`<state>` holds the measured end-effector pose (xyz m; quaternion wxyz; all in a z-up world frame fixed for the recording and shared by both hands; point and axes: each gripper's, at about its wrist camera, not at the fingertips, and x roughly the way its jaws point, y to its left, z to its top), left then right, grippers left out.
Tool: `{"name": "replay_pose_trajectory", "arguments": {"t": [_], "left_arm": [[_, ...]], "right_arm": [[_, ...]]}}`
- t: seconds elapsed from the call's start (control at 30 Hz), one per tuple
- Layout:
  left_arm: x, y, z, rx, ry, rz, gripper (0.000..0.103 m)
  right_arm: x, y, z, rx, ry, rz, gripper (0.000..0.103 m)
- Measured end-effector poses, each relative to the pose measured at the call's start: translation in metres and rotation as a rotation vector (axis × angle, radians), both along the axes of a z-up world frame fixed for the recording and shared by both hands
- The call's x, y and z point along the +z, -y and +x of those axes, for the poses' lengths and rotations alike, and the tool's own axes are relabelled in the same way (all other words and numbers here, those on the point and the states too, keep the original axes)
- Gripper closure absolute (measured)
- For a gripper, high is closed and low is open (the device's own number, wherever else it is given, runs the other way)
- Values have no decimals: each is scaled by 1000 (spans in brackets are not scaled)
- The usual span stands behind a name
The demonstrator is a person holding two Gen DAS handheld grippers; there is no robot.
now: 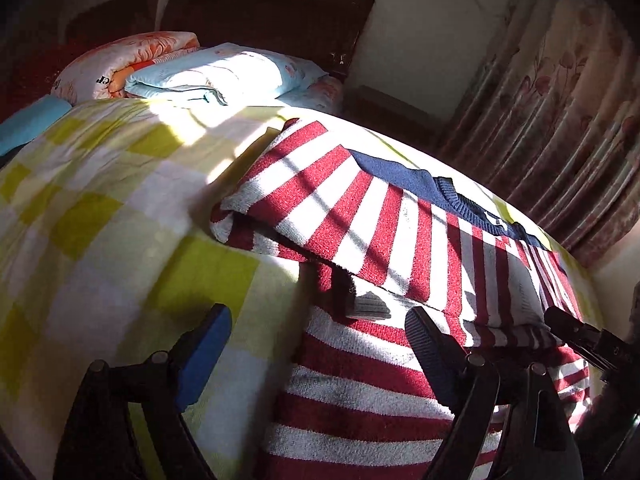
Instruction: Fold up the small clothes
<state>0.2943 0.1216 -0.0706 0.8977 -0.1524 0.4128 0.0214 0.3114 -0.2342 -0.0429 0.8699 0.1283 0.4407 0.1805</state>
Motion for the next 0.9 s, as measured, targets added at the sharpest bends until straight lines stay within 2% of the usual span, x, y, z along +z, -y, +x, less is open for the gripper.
{"name": "replay_pose_trajectory", "arguments": {"t": [0.23, 0.33, 0.37, 0.4, 0.43, 0.53, 0.67, 0.8, 0.9], "left_arm": [[-1, 4, 1, -3, -8, 24, 0], [-1, 8, 2, -4, -22, 56, 0], [-2, 10, 3, -3, -30, 73, 0], [-2, 13, 5, -5, -41, 96, 0], [-3, 16, 6, -6, -51, 119, 0], [-4, 19, 9, -9, -67, 147, 0], [-5, 17, 9, -6, -69, 143, 0], [-4, 12, 8, 0, -56, 116, 0], [-3, 9, 7, 3, -47, 95, 0]], "right_arm": [[1, -29, 2, 51, 27, -95, 63], [1, -33, 5, 40, 38, -126, 68], [1, -33, 3, 36, 49, -140, 75], [0, -33, 1, 29, 66, -165, 92], [0, -32, -1, 17, 79, -192, 97], [9, -23, -8, 16, 131, -149, 99], [42, -12, -26, 18, 241, -90, 99], [69, 10, -44, -22, 311, -79, 99], [72, 35, -49, -75, 319, -105, 101]]}}
